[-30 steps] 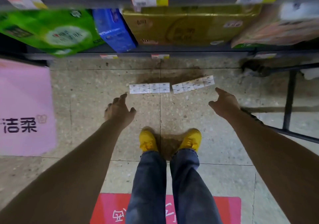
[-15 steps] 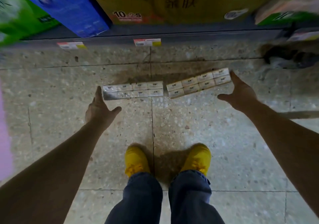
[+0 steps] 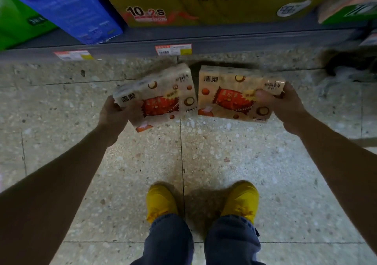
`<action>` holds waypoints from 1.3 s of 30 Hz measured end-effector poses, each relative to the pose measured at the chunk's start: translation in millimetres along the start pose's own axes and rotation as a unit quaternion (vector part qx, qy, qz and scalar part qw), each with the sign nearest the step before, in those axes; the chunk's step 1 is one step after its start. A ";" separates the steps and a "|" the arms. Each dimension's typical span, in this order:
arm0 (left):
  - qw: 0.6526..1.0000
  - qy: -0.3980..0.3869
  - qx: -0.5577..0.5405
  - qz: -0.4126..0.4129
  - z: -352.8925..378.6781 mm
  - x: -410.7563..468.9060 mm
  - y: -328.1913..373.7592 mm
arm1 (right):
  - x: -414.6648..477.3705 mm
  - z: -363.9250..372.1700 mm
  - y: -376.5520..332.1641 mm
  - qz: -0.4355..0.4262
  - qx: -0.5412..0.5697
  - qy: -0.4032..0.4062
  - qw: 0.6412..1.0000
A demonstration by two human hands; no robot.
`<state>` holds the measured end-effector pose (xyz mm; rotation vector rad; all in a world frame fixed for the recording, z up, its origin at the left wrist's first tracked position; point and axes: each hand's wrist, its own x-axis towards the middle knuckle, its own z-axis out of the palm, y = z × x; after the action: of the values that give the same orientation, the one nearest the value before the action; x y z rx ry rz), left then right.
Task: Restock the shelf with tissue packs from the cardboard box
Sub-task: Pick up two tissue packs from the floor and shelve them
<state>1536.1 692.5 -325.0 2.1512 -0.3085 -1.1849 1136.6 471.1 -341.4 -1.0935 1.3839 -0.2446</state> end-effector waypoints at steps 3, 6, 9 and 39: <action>0.999 -0.007 -0.039 -0.030 4.7 3.5 0.0 | -2.1 1.0 0.7 0.014 0.050 0.005 0.999; 0.996 -0.033 -0.072 -0.045 6.6 3.2 2.6 | -3.5 1.0 -4.9 0.036 0.041 0.001 0.998; 0.994 -0.029 -0.092 -0.057 4.5 -3.8 12.8 | -12.3 0.7 -13.3 0.061 0.031 0.002 0.998; 0.979 -0.051 -0.153 0.122 -237.8 -493.5 388.5 | -535.6 -159.9 -456.4 -0.073 0.107 0.057 0.990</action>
<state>1493.1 741.8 343.4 1.7371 -0.3950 -1.1219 1068.1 538.4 373.8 -1.0152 1.3445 -0.5578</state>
